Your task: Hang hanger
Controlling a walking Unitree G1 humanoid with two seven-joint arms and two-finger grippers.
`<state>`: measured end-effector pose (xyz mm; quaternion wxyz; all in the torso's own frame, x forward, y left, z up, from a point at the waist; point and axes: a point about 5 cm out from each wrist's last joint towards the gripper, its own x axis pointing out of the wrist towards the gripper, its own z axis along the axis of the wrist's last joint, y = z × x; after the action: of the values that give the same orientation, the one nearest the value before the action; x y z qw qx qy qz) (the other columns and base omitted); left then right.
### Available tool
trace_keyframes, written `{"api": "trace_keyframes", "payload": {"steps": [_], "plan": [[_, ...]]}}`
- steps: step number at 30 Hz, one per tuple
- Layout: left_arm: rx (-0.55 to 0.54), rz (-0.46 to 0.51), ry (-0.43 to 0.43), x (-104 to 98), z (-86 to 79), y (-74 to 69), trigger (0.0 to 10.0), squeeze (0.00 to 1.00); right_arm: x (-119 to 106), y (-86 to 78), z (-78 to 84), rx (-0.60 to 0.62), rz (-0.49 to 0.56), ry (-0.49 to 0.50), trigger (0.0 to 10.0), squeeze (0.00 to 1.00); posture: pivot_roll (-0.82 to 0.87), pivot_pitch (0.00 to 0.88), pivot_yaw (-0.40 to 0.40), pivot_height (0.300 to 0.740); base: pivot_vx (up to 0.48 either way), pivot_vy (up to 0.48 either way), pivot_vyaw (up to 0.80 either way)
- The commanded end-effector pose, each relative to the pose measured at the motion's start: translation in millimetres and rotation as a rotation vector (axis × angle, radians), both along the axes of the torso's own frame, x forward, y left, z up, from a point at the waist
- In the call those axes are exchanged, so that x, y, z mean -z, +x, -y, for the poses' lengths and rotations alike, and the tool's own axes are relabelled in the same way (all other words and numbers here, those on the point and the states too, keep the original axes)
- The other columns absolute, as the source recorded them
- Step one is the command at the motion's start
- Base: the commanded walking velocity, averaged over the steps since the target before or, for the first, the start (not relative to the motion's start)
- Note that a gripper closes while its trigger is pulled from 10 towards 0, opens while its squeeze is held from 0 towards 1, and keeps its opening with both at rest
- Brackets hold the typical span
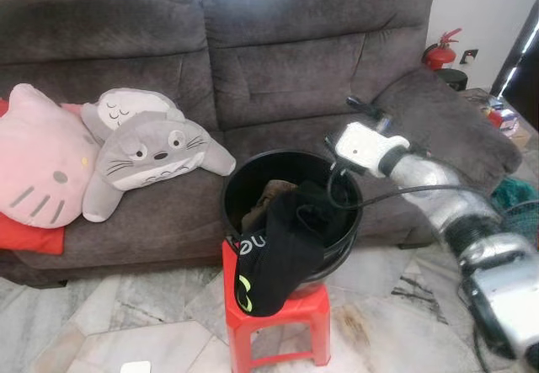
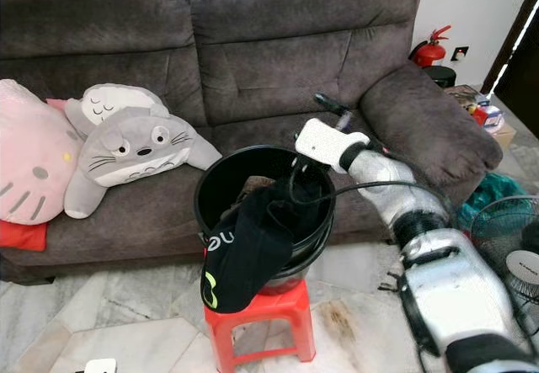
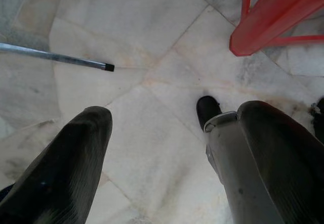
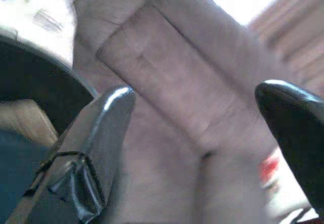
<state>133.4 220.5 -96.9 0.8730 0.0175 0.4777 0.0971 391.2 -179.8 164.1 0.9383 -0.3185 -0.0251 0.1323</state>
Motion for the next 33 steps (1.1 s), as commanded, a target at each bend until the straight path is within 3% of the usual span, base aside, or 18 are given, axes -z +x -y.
{"api": "trace_keyframes", "payload": {"steps": [1, 8, 10, 12, 14, 19, 22, 29, 33], "plan": [[-0.002, -0.020, 0.007, 1.6, -0.9, -4.3, 10.0, 0.00, 1.7, -0.4, 0.3, 0.054, -0.027, 0.152, 10.0, 0.00, -0.23, 0.000, 0.081, 0.740, 0.000, 0.000, 0.00], [-0.002, -0.020, 0.007, 1.6, -0.9, -4.4, 10.0, 0.00, 0.2, -3.7, 0.1, 0.064, -0.050, 0.191, 10.0, 0.00, -0.23, 0.000, 0.081, 0.740, 0.000, 0.000, 0.00], [-0.005, -0.022, 0.007, 2.0, -2.8, -7.3, 10.0, 0.00, 22.3, -18.0, -13.8, 0.079, -0.162, 0.404, 10.0, 0.00, -0.22, 0.000, 0.076, 0.740, 0.000, 0.000, 0.00], [-0.003, -0.025, 0.009, 2.6, -3.9, -10.3, 10.0, 0.00, 24.4, -48.0, -42.6, -0.052, -0.274, 0.616, 10.0, 0.00, -0.23, 0.000, 0.071, 0.740, 0.000, 0.000, 0.00], [-0.001, -0.026, 0.009, 2.7, -3.7, -10.6, 10.0, 0.00, 21.4, -54.7, -46.8, -0.079, -0.296, 0.646, 10.0, 0.00, -0.23, 0.000, 0.070, 0.740, 0.000, 0.000, 0.00], [0.002, -0.025, 0.009, 2.7, -2.7, -10.2, 10.0, 0.00, 19.4, -68.9, -49.2, -0.106, -0.351, 0.681, 10.0, 0.00, -0.23, 0.000, 0.069, 0.740, 0.000, 0.000, 0.00], [0.006, -0.024, 0.009, 2.7, -2.0, -9.4, 10.0, 0.00, 19.0, -86.9, -46.7, -0.100, -0.431, 0.649, 10.0, 0.00, -0.24, 0.000, 0.071, 0.740, 0.000, 0.000, 0.00], [-0.003, -0.034, 0.007, 3.8, -4.1, -14.9, 10.0, 0.00, 24.1, -96.4, -42.4, -0.097, -0.546, 0.565, 10.0, 0.00, -0.24, 0.000, 0.062, 0.740, 0.000, 0.000, 0.00], [-0.009, -0.037, 0.010, 3.9, -6.9, -17.4, 10.0, 0.00, 25.5, -99.8, -40.3, -0.068, -0.566, 0.565, 10.0, 0.00, -0.24, 0.000, 0.061, 0.740, 0.000, 0.000, 0.00]]}}
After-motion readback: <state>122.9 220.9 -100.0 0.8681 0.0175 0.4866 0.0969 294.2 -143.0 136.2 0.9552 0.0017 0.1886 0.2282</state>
